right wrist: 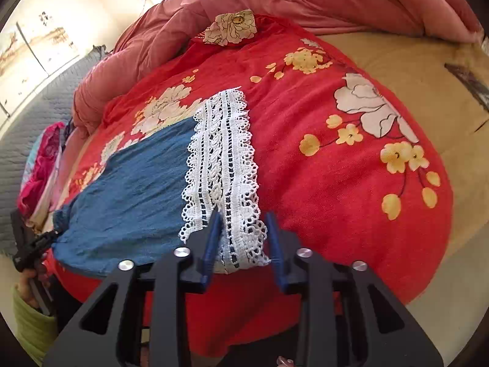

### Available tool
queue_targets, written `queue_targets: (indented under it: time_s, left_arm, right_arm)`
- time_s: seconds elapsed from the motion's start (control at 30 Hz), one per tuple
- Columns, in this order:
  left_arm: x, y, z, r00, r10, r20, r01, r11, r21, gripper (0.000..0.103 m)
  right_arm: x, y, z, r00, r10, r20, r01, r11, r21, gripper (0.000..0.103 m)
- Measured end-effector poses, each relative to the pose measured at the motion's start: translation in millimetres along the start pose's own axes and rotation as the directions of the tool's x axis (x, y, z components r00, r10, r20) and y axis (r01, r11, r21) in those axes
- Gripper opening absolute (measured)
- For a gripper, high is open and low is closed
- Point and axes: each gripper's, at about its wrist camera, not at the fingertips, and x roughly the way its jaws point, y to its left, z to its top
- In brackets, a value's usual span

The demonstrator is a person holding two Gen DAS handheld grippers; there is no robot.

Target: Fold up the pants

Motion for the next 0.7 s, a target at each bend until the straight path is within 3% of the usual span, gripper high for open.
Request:
queue_targets:
  time_s: [0.13,0.4,0.47,0.57,0.7]
  left_arm:
    - [-5,2,-2,0.999,-0.039,0.012,0.039,0.999,-0.014,0.026]
    - [-23,-1,-10,0.999,-0.031,0.018,0.031,1.0,0.0,0.038]
    - [-29,-2,-10,1.0,-0.027,0.003,0.027,1.0,-0.006,0.041]
    - [-42,-5,-9,1.0,-0.025,0.011,0.026,1.0,-0.015,0.054]
    - [-64,-30,-8,0.997,-0.051,0.065,0.049,0.998,0.04,0.059]
  right_arm:
    - [-9,5,-4,0.998,-0.058,0.017,0.058,0.998,-0.03,0.061]
    - [-40,3,-6,0.989,-0.107,0.099,0.111,0.993,-0.029,0.065]
    - [-48,7,-7,0.987,-0.099,0.125,0.105,0.994,-0.042,0.065]
    - [-56,17,-8,0.985,-0.079,0.153,0.09,0.994,-0.066,0.067]
    - [-49,47,-14,0.989,-0.024,0.144,0.043,0.99,-0.134,0.069]
